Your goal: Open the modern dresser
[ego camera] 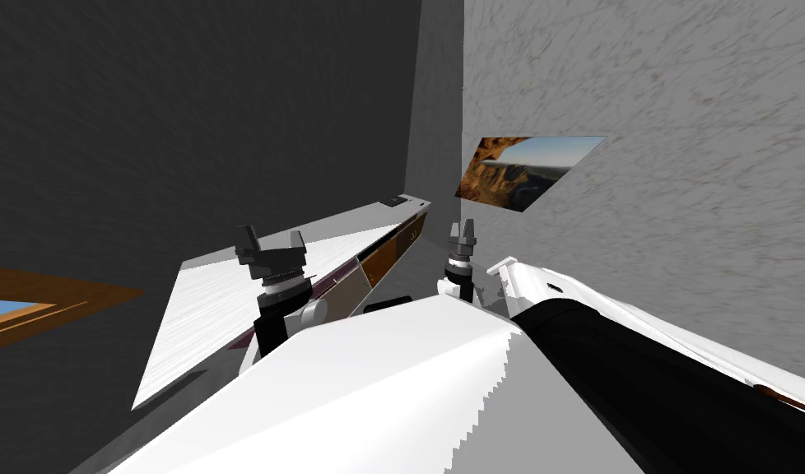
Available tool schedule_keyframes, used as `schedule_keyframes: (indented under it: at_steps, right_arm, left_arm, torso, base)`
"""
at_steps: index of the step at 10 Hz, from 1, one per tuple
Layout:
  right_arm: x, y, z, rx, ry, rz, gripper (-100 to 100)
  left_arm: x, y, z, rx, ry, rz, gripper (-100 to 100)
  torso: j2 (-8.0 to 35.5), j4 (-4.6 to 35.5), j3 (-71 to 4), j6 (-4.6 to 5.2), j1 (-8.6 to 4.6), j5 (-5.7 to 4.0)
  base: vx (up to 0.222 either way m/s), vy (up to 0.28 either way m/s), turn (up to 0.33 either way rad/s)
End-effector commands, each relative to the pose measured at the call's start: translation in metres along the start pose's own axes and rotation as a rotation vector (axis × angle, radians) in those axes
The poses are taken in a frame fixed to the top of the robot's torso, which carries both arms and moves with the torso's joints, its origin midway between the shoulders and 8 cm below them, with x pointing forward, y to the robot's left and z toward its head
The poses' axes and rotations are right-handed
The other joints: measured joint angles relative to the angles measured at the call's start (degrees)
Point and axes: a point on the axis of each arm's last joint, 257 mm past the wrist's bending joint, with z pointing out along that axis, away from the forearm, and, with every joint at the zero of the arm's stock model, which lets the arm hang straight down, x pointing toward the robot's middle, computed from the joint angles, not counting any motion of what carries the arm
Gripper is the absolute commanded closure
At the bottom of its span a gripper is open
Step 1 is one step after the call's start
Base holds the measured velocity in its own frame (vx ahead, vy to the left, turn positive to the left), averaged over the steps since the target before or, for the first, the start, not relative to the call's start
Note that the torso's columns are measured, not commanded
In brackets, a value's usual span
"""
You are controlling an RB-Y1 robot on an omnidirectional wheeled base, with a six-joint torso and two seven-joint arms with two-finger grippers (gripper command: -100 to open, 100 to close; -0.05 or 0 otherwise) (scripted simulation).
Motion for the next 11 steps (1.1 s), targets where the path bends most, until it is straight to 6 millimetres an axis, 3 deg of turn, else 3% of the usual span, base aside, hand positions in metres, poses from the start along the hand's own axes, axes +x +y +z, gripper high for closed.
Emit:
schedule_keyframes:
  at_steps: [1, 9, 10, 11]
  right_arm:
    - [0.0000, 0.0000, 0.0000, 0.000, 0.000, 0.000, 0]
    - [0.0000, 0.0002, 0.0001, 0.000, 0.000, 0.000, 0]
    - [0.0000, 0.0002, 0.0001, 0.000, 0.000, 0.000, 0]
    - [0.0000, 0.0000, 0.0000, 0.000, 0.000, 0.000, 0]
  left_arm:
    - [0.0000, 0.0000, 0.0000, 0.000, 0.000, 0.000, 0]
    - [0.0000, -0.0002, 0.0001, 0.000, 0.000, 0.000, 0]
    - [0.0026, 0.0028, -0.0009, -0.006, 0.032, 0.008, -100]
    - [0.0039, 0.0056, -0.0021, -0.010, 0.051, 0.012, -100]
  torso:
    - [2.32, 2.35, -4.67, 0.00, 0.00, 0.00]
    - [35.39, 35.37, -70.73, 0.00, 0.00, 0.00]
    - [39.62, 39.60, -79.19, 0.00, 0.00, 0.00]
    - [41.50, 41.48, -83.16, 0.00, -0.02, 0.00]
  base:
    - [0.000, 0.000, 0.000]
    - [0.000, 0.000, 0.000]
    - [0.022, -0.013, 0.024]
    - [0.035, -0.038, 0.035]
